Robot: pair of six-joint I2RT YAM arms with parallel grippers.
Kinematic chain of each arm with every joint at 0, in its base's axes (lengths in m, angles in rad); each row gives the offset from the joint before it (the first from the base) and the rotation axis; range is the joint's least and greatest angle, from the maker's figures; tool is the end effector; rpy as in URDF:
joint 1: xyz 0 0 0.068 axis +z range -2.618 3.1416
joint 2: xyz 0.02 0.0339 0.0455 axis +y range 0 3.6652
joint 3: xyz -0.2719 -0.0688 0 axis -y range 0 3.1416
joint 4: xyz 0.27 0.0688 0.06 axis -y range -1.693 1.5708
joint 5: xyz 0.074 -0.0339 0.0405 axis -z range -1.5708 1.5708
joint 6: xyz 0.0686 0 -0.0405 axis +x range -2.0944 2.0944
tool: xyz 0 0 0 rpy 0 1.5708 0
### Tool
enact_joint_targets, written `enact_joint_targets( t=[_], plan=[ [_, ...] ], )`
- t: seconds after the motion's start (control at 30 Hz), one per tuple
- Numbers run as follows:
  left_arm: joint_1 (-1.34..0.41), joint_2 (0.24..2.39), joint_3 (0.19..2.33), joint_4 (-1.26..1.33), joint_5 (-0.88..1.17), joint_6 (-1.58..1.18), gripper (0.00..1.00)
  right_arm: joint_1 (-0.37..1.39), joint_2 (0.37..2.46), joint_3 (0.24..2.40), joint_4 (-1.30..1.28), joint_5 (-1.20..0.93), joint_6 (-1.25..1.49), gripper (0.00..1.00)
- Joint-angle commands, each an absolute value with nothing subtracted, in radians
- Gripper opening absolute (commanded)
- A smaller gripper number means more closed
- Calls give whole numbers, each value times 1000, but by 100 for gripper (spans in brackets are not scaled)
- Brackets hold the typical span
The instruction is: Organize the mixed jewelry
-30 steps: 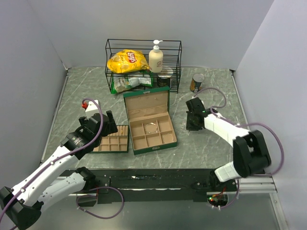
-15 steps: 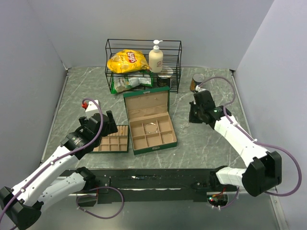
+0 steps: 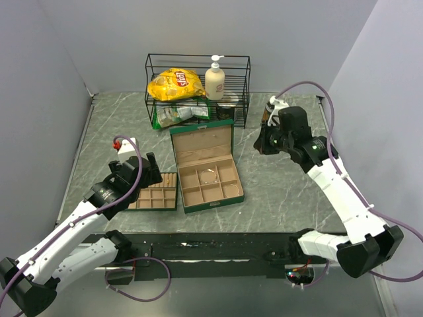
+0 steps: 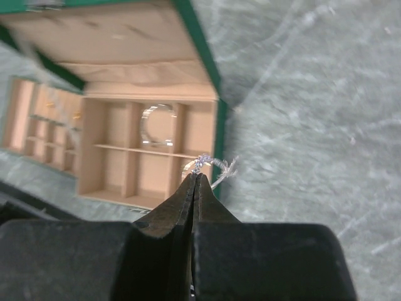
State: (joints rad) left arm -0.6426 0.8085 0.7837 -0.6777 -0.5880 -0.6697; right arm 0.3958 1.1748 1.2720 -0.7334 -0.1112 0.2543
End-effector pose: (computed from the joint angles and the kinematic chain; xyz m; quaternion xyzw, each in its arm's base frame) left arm 0.1859 -0.0916 0.2787 -0.1336 0.8666 -0.0373 0.4794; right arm 0.2668 0.1198 0.3658 -0.0880 0.8874 0.1907 0.4104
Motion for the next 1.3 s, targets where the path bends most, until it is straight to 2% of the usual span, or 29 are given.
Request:
enact_joint_targets(
  t=[0.0,0.33,1.27],
  plan=[
    [-637,795,810,-657,-583,-660,96,437,1157,1397,-762,-184,210,0],
    [-637,793,808,-657,-581,-660,96,528,1278,1503,-736,-210,189,0],
    [-637,813,810,-661,-586,-661,96,571,1715,1781,-687,-233,134,0]
  ],
)
